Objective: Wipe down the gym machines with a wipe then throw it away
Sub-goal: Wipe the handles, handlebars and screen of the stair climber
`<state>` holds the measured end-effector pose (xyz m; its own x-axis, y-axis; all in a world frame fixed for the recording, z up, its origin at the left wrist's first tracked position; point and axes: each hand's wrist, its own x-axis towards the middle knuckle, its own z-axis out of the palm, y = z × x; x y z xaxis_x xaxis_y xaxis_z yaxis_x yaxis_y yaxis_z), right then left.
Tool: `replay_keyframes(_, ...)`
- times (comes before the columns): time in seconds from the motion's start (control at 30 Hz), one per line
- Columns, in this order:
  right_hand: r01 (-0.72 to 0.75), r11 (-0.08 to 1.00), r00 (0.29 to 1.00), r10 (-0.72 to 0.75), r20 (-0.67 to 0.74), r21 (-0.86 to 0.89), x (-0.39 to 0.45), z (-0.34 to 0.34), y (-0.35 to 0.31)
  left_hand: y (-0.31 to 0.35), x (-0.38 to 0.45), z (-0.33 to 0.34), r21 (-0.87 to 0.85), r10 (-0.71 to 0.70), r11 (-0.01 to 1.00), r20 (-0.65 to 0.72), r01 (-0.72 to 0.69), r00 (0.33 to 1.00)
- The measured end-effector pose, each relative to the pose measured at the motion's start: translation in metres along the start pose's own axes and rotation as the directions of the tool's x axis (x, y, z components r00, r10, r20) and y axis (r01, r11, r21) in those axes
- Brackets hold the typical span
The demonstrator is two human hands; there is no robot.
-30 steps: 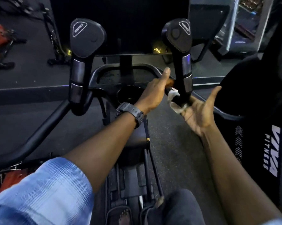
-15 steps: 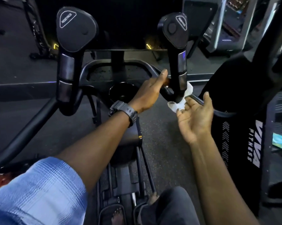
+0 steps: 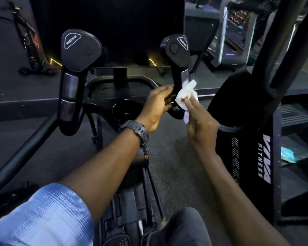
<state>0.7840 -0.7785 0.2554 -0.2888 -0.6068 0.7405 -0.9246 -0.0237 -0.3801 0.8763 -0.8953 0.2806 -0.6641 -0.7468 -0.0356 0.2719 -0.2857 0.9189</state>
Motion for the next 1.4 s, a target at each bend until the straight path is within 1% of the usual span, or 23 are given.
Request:
replay_keyframes(0.07,0.136,0.969,0.986,-0.153,-0.070,-0.204,0.015,0.001,0.005,0.005,0.002,-0.004,0.085,0.005,0.996,0.019,-0.006,1.000)
replay_keyframes(0.13,0.280,0.870,0.940,-0.334,-0.066,-0.406,0.036,-0.002,0.005,0.008,0.002,-0.009,0.174,0.030,0.984,0.076,-0.043,0.997)
replay_keyframes(0.23,0.512,0.665,0.815,-0.576,0.062,-0.543,0.053,-0.011,0.007,0.007,0.001,-0.022,0.328,0.092,0.934,0.152,-0.138,0.984)
replay_keyframes(0.3,0.644,0.553,0.730,-0.651,0.208,-0.528,0.054,-0.010,0.009,0.005,0.001,-0.035,0.530,0.132,0.821,0.188,-0.213,0.973)
replay_keyframes(0.37,0.719,0.433,0.674,-0.625,0.394,-0.543,0.049,0.000,0.012,-0.003,-0.001,-0.049,0.684,0.155,0.697,0.149,-0.215,0.977)
replay_keyframes(0.4,0.741,0.359,0.654,-0.579,0.488,-0.567,0.044,0.007,0.014,-0.007,-0.003,-0.054,0.711,0.158,0.676,0.115,-0.193,0.981)
replay_keyframes(0.47,0.785,0.222,0.610,-0.434,0.663,-0.578,0.033,0.021,0.014,-0.016,-0.007,-0.059,0.743,0.168,0.646,0.087,-0.176,0.982)
replay_keyframes(0.53,0.829,0.150,0.558,-0.262,0.787,-0.538,0.029,0.036,0.006,-0.022,-0.008,-0.061,0.769,0.203,0.607,0.092,-0.200,0.975)
replay_keyframes(0.6,0.844,0.154,0.530,-0.096,0.842,-0.514,0.027,0.052,-0.003,-0.023,-0.005,-0.063,0.753,0.231,0.626,0.069,-0.203,0.971)
replay_keyframes(0.67,0.819,0.231,0.528,0.057,0.847,-0.526,0.023,0.070,-0.004,-0.023,-0.003,-0.066,0.719,0.236,0.673,0.014,-0.174,0.972)
replay_keyframes(0.73,0.762,0.236,0.593,0.117,0.796,-0.603,0.022,0.084,-0.003,-0.023,-0.002,-0.070,0.708,0.226,0.690,-0.014,-0.150,0.974)
replay_keyframes(0.8,0.753,0.233,0.601,0.136,0.788,-0.615,0.023,0.087,-0.005,-0.021,-0.004,-0.073,0.707,0.215,0.691,0.000,-0.152,0.977)
replay_keyframes(0.87,0.804,0.213,0.540,0.132,0.831,-0.556,0.020,0.074,-0.007,-0.020,-0.004,-0.074,0.694,0.200,0.706,-0.005,-0.141,0.980)
replay_keyframes(0.93,0.869,0.149,0.455,0.132,0.881,-0.471,0.013,0.059,-0.007,-0.020,-0.003,-0.075,0.671,0.190,0.730,-0.015,-0.131,0.982)
replay_keyframes(0.97,0.883,0.114,0.439,0.144,0.887,-0.456,0.012,0.057,-0.005,-0.020,-0.003,-0.075,0.664,0.192,0.736,-0.018,-0.131,0.981)
replay_keyframes(1.03,0.855,0.085,0.494,0.163,0.854,-0.511,0.017,0.069,0.003,-0.020,-0.004,-0.075,0.668,0.200,0.731,-0.012,-0.141,0.980)
replay_keyframes(1.13,0.749,0.179,0.590,0.258,0.765,-0.638,0.031,0.101,0.000,-0.023,-0.005,-0.075,0.688,0.213,0.706,0.023,-0.170,0.977)
replay_keyframes(1.17,0.724,0.201,0.608,0.266,0.748,-0.660,0.031,0.105,0.000,-0.023,-0.004,-0.075,0.693,0.215,0.699,0.034,-0.178,0.976)
replay_keyframes(1.2,0.720,0.225,0.600,0.272,0.752,-0.656,0.030,0.104,0.000,-0.023,-0.004,-0.076,0.694,0.212,0.698,0.036,-0.177,0.977)
replay_keyframes(1.23,0.732,0.258,0.573,0.267,0.775,-0.630,0.030,0.096,-0.001,-0.023,-0.004,-0.075,0.692,0.209,0.701,0.033,-0.173,0.977)
replay_keyframes(1.27,0.767,0.254,0.534,0.258,0.805,-0.589,0.027,0.084,-0.002,-0.023,-0.003,-0.076,0.687,0.207,0.707,0.029,-0.170,0.978)
replay_keyframes(1.33,0.874,0.172,0.433,0.148,0.889,-0.454,0.024,0.058,0.003,-0.023,-0.004,-0.075,0.693,0.205,0.701,0.033,-0.170,0.978)
replay_keyframes(1.4,0.947,0.093,0.308,0.009,0.951,-0.307,0.028,0.039,0.008,-0.023,-0.005,-0.073,0.713,0.212,0.678,0.042,-0.178,0.976)
